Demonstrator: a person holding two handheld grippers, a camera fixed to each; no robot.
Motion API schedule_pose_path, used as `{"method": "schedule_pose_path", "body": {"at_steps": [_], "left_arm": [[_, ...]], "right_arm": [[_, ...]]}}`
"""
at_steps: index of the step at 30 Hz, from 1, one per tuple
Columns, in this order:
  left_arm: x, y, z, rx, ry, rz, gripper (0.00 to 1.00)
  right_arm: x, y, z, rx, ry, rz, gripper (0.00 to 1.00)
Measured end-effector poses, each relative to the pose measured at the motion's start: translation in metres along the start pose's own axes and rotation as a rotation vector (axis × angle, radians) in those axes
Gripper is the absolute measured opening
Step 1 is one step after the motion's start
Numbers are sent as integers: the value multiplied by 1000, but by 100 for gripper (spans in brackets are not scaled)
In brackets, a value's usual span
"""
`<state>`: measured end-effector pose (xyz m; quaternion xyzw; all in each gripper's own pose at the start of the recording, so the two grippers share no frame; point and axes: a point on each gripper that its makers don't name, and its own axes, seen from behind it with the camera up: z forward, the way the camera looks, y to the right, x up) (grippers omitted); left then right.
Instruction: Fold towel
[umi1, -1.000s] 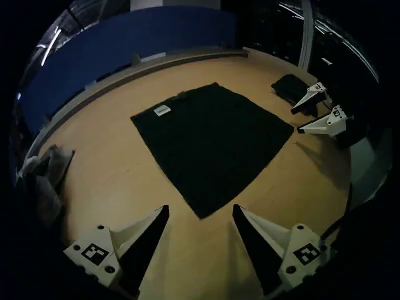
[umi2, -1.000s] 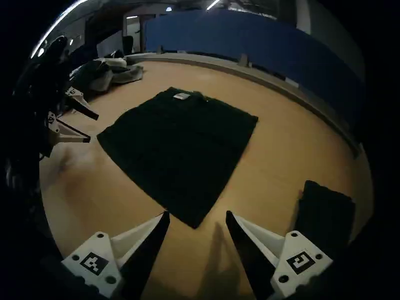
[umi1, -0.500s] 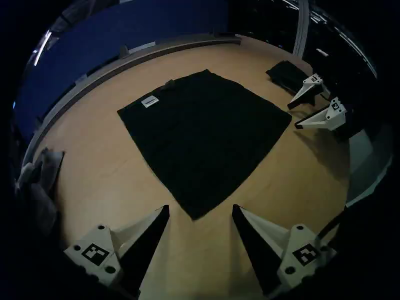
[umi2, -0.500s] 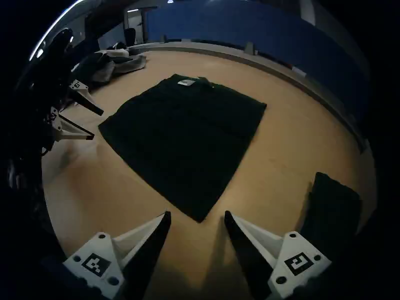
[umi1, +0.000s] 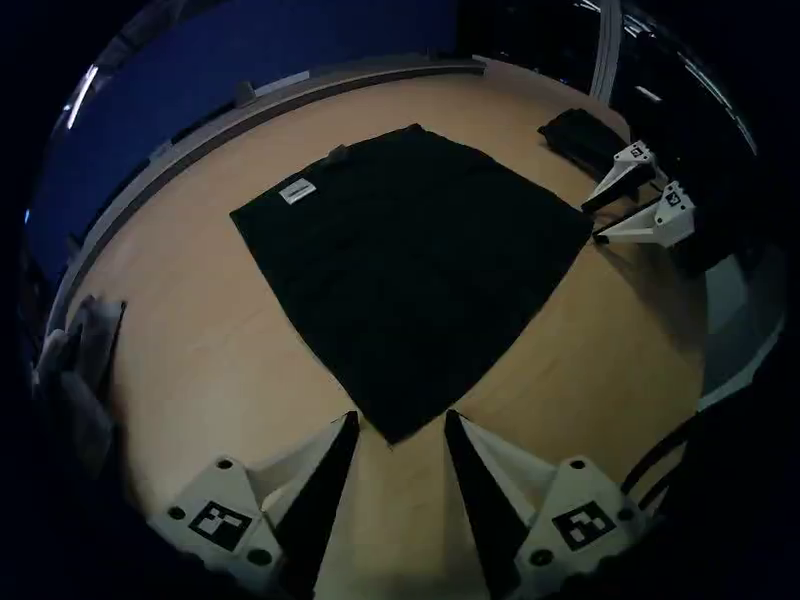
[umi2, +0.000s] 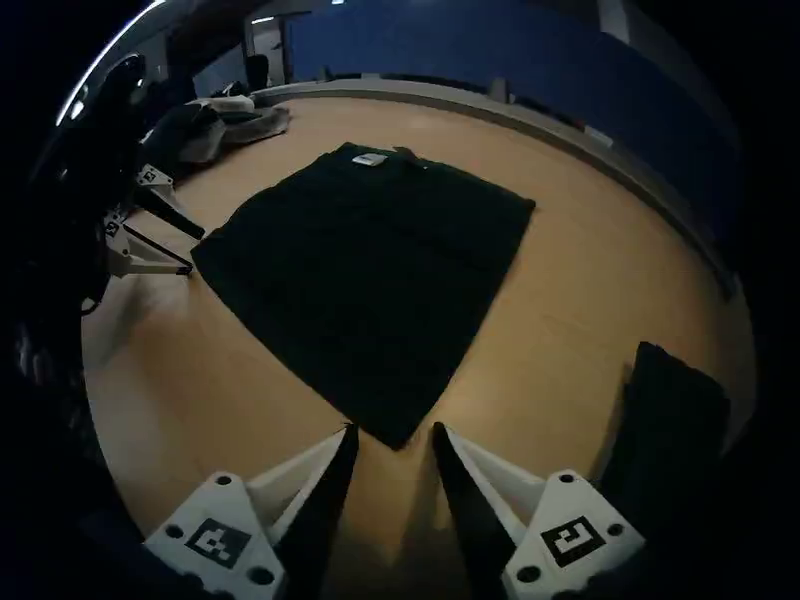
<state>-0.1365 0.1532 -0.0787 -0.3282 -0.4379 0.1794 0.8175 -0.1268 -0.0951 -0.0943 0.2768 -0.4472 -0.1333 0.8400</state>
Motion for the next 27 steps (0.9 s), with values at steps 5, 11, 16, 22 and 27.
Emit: {"method": "schedule_pose_path", "body": {"at_steps": [5,11,16,22,27], "left_arm": [[1,2,2,-5,-6,-3,55],[2,2,3,-3,-10,4,52],[2,2,4,0,-10,5,45],[3,3,4,2,-10,11,36],[4,4,3,1,-11,21,29]], "right_arm": [[1,1,0,6,1,8,56],[2,3,2,-9,-1,1,44],[2,2,2,-9,-4,-3,34],[1,3,2,-7,-6,-4,24],[2,3,1,-8,-3,1,16]]}}
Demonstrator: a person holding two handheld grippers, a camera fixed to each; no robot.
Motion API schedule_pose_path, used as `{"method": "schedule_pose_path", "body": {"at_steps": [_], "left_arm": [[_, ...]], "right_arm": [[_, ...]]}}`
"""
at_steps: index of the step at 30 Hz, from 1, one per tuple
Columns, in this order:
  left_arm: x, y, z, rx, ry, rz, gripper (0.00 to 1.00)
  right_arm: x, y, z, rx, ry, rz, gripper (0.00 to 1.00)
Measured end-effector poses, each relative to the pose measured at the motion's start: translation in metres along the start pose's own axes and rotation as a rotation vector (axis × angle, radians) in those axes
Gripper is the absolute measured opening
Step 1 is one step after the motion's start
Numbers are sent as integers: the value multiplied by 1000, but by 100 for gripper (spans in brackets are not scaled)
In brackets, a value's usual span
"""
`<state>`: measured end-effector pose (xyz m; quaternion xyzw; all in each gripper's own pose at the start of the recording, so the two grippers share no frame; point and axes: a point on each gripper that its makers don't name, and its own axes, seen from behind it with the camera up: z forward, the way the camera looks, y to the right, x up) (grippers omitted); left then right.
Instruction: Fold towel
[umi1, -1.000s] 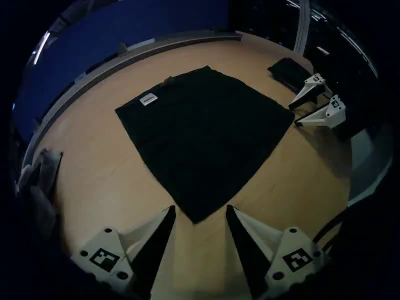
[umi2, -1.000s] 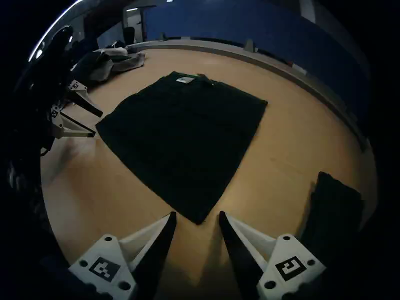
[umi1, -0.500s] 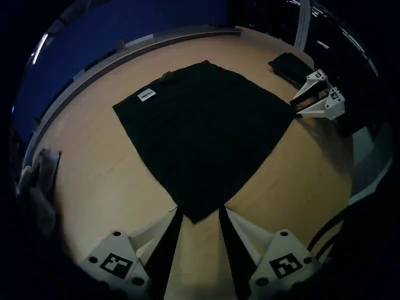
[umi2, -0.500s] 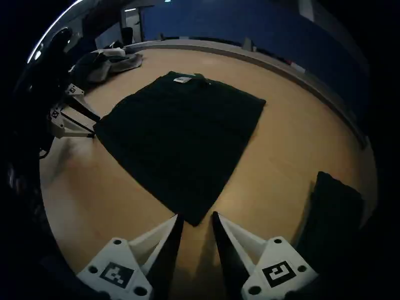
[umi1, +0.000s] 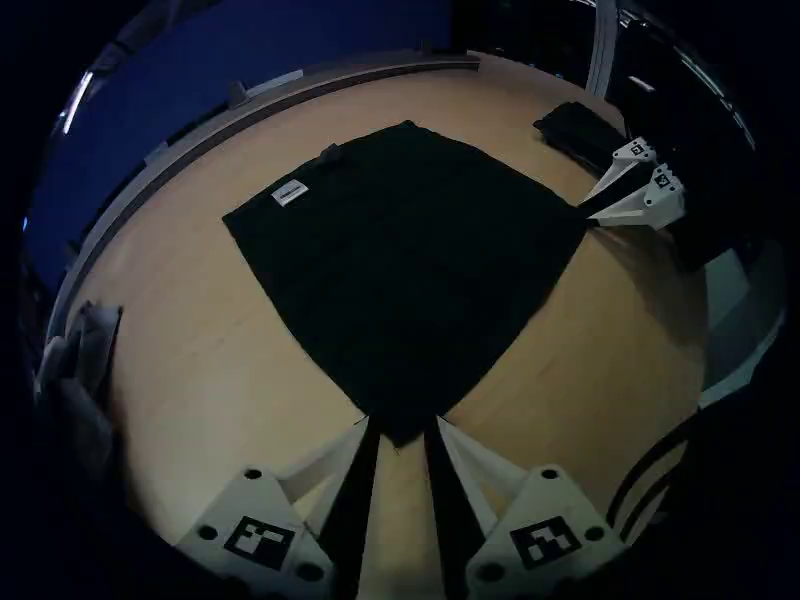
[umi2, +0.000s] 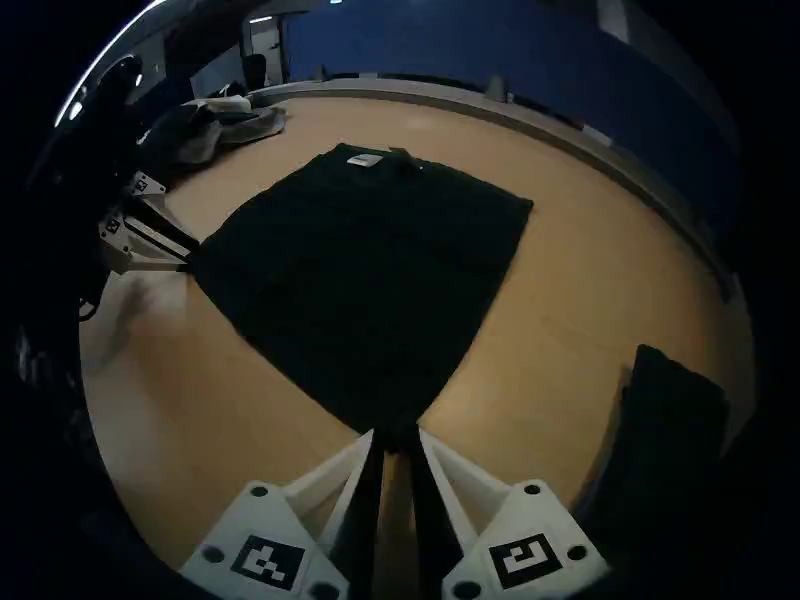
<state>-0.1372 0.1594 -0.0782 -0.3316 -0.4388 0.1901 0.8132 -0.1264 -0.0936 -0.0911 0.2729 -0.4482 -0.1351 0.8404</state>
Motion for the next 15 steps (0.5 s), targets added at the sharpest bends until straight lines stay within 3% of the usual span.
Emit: {"method": "schedule_pose_path", "body": {"at_steps": [7,15], "left_arm": [[0,0,1,5,8,28,13],[0,0,1,2,9,20,10]], "right_arm": [[0,0,-1,-2,-1,23,13],[2,0,-4,-1,4,37,11]]}}
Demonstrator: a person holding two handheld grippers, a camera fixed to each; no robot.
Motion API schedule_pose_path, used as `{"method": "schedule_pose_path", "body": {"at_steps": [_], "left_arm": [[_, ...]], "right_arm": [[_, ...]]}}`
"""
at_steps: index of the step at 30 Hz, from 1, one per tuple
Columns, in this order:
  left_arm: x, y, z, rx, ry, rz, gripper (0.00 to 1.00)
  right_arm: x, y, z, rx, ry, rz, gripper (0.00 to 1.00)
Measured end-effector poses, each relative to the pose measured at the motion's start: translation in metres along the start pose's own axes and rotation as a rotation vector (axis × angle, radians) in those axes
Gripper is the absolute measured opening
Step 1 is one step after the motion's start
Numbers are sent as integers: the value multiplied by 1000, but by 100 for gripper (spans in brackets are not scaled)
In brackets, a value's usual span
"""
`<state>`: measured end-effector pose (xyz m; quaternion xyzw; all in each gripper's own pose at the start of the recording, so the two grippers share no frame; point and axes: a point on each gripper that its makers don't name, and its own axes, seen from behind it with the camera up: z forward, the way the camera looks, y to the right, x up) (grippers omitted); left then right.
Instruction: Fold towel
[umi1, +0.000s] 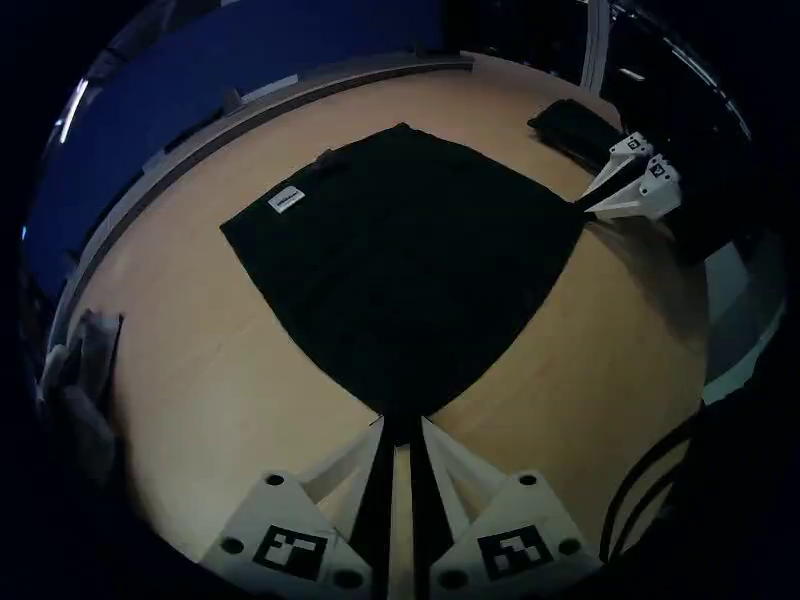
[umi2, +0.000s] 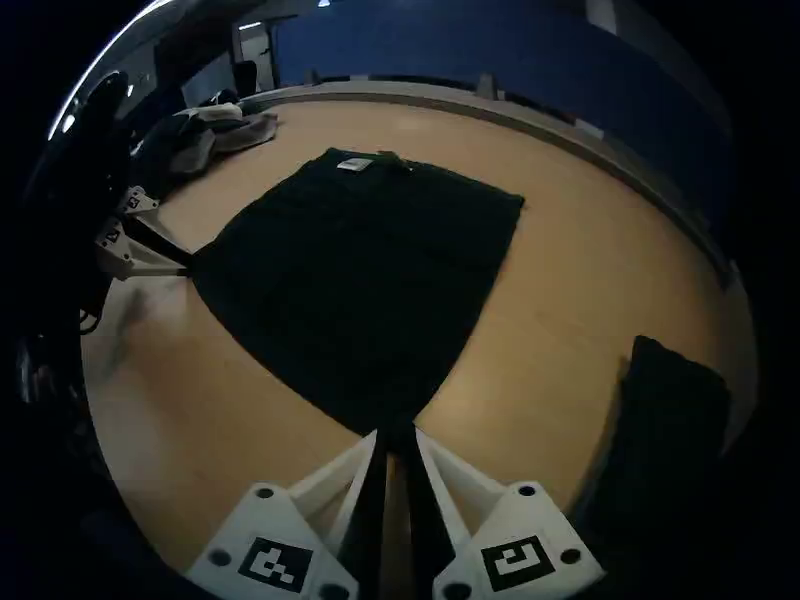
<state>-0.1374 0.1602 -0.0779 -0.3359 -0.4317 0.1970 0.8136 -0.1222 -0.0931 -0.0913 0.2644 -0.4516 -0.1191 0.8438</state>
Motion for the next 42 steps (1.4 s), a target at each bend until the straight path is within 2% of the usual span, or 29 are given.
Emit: {"method": "schedule_pose_path", "body": {"at_steps": [9,15,29,42], "left_arm": [[2,0,-3,9,0,-4,10],[9,0,-13,21,15,-32,10],[38,0,-61,70,85,-93,10],[51,-1,-100,104,123,-131,10]], "right_arm": [[9,-2,-6,-4,26,-1,11],[19,-2,-15,-7,53,9,11],[53,-5,-65,-24,142,28,11],[73,-16,-108,-23,200,26,11]]}}
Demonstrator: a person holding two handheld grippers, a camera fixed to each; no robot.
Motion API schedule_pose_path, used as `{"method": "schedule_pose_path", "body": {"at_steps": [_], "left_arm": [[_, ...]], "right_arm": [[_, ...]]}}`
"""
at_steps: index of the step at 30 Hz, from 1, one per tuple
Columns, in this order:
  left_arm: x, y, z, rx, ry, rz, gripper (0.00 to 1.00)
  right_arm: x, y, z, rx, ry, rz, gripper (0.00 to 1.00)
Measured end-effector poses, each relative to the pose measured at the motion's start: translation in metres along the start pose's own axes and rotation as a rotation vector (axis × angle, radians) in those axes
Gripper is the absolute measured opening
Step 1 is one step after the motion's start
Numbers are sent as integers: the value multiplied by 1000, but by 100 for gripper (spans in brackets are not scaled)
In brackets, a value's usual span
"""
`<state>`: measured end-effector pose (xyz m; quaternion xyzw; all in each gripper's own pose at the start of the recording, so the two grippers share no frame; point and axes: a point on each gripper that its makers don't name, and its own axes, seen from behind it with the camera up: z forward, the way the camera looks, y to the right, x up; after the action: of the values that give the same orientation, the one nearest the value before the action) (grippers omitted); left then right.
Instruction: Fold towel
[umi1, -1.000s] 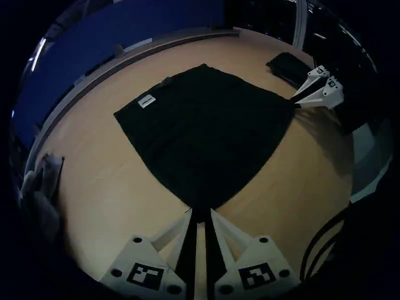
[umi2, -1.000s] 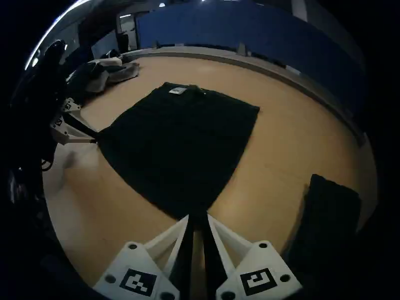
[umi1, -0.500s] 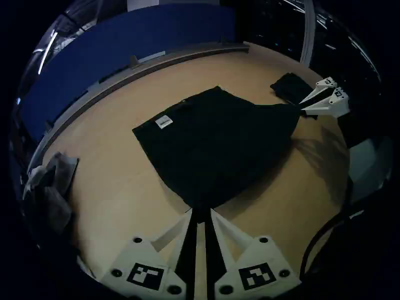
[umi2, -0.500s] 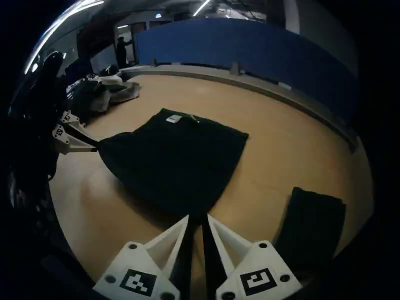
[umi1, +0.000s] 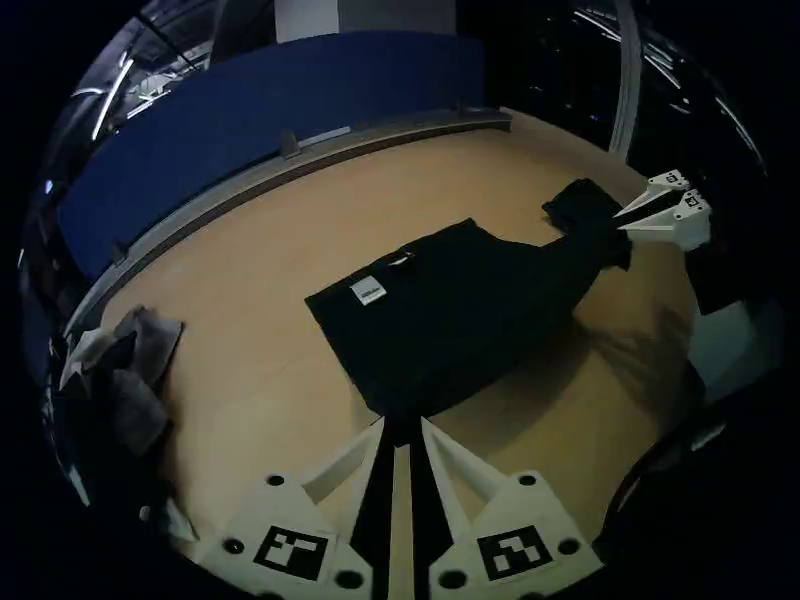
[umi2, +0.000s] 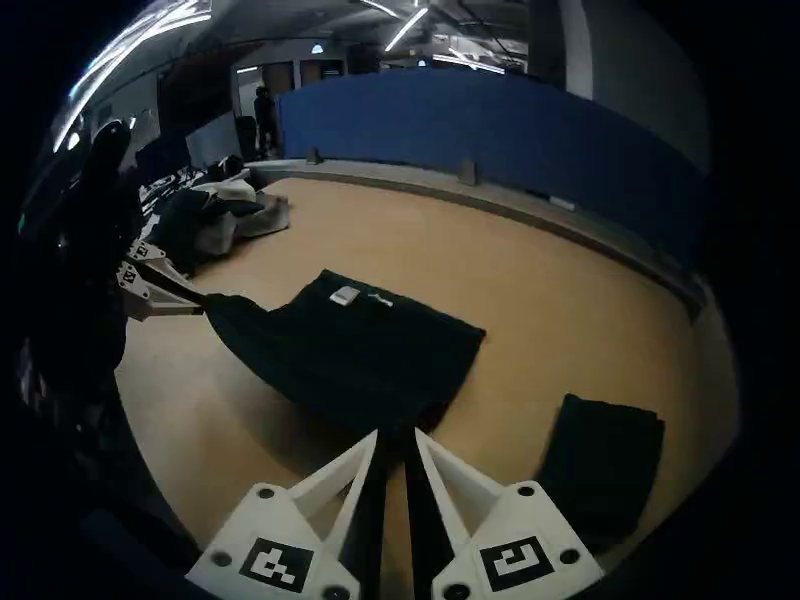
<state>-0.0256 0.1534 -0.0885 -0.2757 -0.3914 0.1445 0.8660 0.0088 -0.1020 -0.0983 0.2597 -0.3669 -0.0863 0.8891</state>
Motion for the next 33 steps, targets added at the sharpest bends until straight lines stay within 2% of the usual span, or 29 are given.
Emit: {"method": "schedule_pose_path", "body": {"at_steps": [17,33], "left_arm": [[14,2,-28,11,23,-21,10],[9,6,-24,4,-2,-17,10]], "right_arm": [[13,-9,-32,-2,21,9,11],[8,-5,-24,-4,10,6,11]]}}
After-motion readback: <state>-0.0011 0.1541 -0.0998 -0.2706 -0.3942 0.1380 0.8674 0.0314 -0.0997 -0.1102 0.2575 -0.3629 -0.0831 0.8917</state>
